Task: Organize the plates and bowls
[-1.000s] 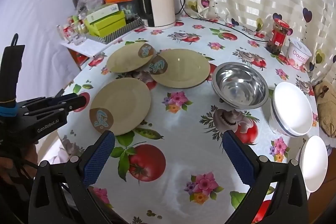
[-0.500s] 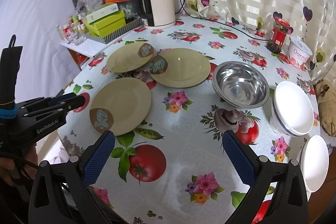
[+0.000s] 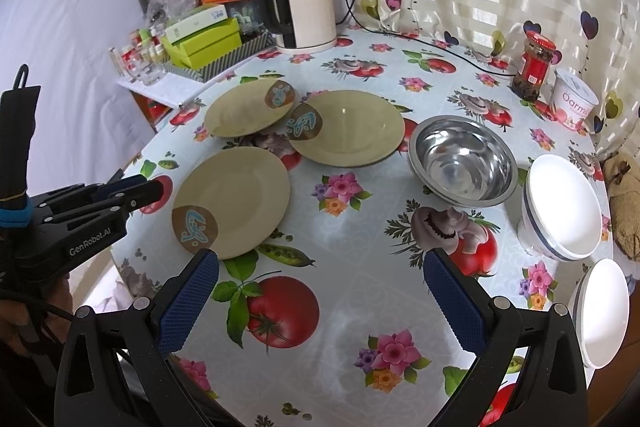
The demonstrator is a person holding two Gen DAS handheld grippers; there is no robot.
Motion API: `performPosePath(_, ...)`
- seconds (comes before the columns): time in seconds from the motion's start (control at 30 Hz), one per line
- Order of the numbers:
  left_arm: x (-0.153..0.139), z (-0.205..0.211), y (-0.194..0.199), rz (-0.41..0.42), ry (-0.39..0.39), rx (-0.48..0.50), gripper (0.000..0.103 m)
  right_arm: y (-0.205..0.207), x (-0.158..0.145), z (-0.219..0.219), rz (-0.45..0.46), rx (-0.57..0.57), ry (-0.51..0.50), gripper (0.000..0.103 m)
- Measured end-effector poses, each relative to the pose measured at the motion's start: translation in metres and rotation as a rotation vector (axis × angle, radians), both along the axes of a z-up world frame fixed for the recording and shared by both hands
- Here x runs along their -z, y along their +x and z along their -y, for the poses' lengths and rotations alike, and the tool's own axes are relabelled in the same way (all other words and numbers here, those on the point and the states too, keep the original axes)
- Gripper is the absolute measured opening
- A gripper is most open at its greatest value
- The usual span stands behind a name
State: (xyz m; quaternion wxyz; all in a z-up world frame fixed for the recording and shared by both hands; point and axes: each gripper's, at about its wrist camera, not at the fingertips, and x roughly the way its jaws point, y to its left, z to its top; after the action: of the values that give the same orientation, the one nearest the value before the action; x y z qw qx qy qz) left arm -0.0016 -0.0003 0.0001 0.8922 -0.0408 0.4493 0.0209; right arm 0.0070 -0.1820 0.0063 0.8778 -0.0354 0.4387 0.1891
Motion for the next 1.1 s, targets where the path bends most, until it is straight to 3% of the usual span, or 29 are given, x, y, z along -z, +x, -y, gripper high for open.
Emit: performPosePath(1.1, 0.0043, -0.0013, 0.0021, -0.002, -0.052, 0.016, 0.024, 0.0038, 0.0043, -0.0068, 0.002, -0.015, -0.006, 0.103)
